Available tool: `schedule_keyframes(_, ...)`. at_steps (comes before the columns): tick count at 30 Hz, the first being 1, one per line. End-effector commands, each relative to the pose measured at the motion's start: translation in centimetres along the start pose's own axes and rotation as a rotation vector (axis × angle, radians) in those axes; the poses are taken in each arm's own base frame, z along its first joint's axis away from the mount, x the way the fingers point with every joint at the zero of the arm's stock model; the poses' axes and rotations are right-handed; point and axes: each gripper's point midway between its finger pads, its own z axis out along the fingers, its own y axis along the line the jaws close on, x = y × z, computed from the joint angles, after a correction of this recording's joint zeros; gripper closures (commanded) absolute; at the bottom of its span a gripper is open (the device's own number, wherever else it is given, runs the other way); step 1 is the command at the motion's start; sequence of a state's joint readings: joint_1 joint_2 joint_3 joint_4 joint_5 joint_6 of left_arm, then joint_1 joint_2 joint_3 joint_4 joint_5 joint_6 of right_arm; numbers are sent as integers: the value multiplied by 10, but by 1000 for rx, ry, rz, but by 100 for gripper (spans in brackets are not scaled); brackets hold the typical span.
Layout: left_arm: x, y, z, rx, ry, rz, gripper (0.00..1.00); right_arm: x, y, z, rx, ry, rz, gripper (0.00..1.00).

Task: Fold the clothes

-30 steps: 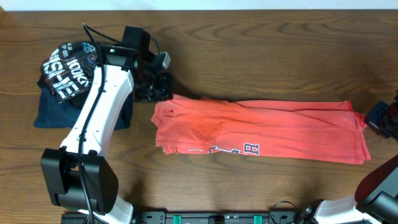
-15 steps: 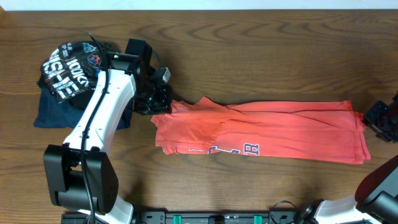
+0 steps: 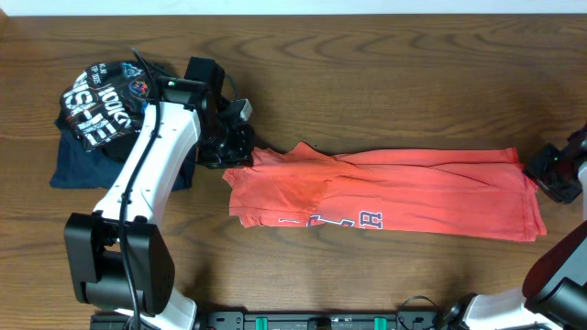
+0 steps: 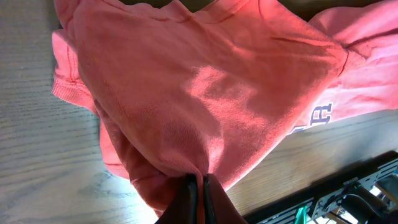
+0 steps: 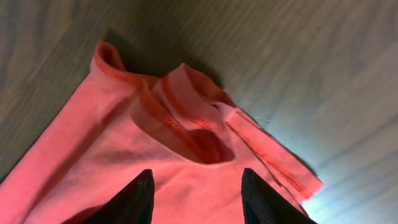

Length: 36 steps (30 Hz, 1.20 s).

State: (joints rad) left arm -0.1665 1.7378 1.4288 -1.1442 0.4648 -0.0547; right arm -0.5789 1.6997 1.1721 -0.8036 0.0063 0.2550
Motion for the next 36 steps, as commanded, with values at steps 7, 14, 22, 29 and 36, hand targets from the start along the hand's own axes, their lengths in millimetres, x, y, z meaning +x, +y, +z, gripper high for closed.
schedule_keyframes(7,3,2,0,-5,3,4,94,18,9,46,5,88,-41,57)
schedule_keyframes(14,4,2,0,-5,4,4,94,28,1,53,49,141,-41,99)
schedule_keyframes(22,4,2,0,-5,4,4,94,8,-6,14,64,68,-24,99)
schedule_keyframes(29,11,3,-1,-8,33,-8,94,24,-40,-24,230,85,-1,99)
schedule_keyframes(36,46,5,-4,-20,170,-68,94,47,-55,-33,279,178,6,99)
